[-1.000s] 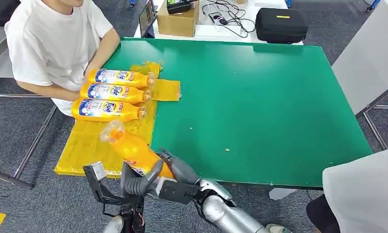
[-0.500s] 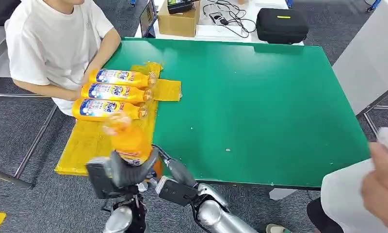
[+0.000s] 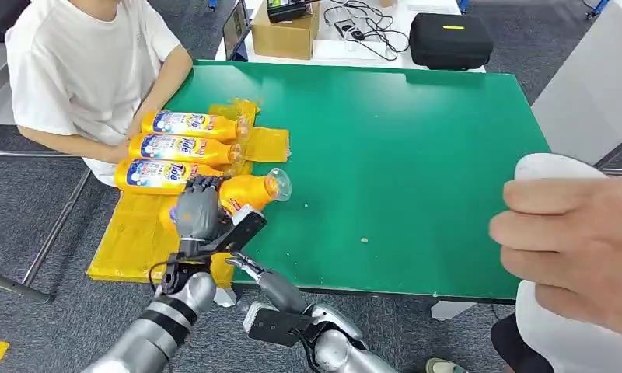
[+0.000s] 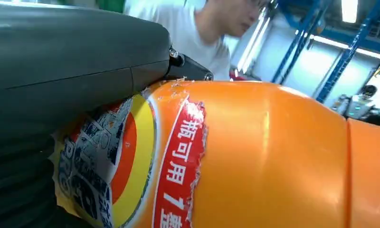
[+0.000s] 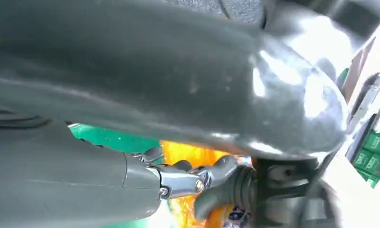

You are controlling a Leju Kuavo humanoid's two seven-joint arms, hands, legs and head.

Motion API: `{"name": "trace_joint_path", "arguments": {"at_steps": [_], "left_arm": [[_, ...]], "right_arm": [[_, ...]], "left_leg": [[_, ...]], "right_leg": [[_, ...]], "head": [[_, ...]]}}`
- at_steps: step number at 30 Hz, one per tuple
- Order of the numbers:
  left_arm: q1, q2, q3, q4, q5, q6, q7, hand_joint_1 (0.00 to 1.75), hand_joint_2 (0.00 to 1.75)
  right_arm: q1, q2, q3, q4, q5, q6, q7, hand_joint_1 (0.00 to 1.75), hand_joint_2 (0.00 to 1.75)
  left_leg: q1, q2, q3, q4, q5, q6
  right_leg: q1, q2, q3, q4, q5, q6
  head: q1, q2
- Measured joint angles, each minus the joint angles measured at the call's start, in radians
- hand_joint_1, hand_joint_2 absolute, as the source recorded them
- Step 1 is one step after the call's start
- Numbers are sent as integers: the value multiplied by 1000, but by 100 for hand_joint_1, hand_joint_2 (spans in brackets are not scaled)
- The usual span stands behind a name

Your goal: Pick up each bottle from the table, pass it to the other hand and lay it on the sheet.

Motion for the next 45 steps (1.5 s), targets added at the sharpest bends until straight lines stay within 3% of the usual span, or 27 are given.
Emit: {"name": "trace_joint_path", "arguments": {"at_steps": [3,10,17,30,31,32,33,34,35,37,45], "left_arm": [[-16,7,0,27,-30,-4,9,175,175],[-120,49,0,159,-15,-170,16,175,175],[-210,120,-17,267,-72,-498,52,175,175],[-285,163,-60,323,-68,-614,61,175,175],[-288,163,-62,327,-68,-615,64,164,175],[-291,163,-63,330,-67,-614,65,131,175],[-293,163,-66,334,-66,-614,66,66,175],[-296,163,-69,337,-65,-613,67,28,175],[-299,163,-71,340,-65,-610,69,14,175],[-301,163,-72,347,-57,-607,68,0,175],[-308,167,-72,362,-2,-667,18,0,175]], "right_arm": [[2,2,0,-1,0,0,0,0,0],[19,3,-16,-22,4,13,0,0,0],[37,3,-43,-46,29,39,3,0,0],[41,11,-67,-65,39,59,6,0,0],[41,11,-67,-65,39,60,6,0,0],[41,12,-67,-65,39,61,6,0,0],[41,12,-67,-65,39,62,6,0,0],[41,12,-68,-65,39,62,6,0,0],[41,12,-68,-65,39,62,6,0,0],[41,12,-68,-65,40,62,6,0,0],[41,12,-70,-64,40,63,6,0,0]], "left_leg": [[0,0,0,0,0,0],[0,-1,-1,0,0,0],[0,0,0,0,0,0],[0,-1,0,0,0,0],[0,-1,0,0,0,0],[0,-1,0,0,0,0],[0,-1,1,0,0,0],[0,-1,1,0,0,0],[0,-1,1,0,0,0],[0,-1,1,0,0,0],[0,-1,1,0,0,0]], "right_leg": [[0,0,0,0,0,0],[0,-1,0,0,0,0],[0,0,0,0,0,0],[0,-1,1,0,0,0],[0,0,1,0,0,0],[0,0,1,0,0,0],[0,0,1,0,0,0],[0,0,1,0,0,0],[0,0,2,0,0,0],[0,0,2,0,0,0],[0,-1,2,0,0,0]], "head": [[0,0],[1,0],[0,0],[1,0],[0,0],[0,0],[1,0],[1,0],[0,0],[0,0],[1,0]]}}
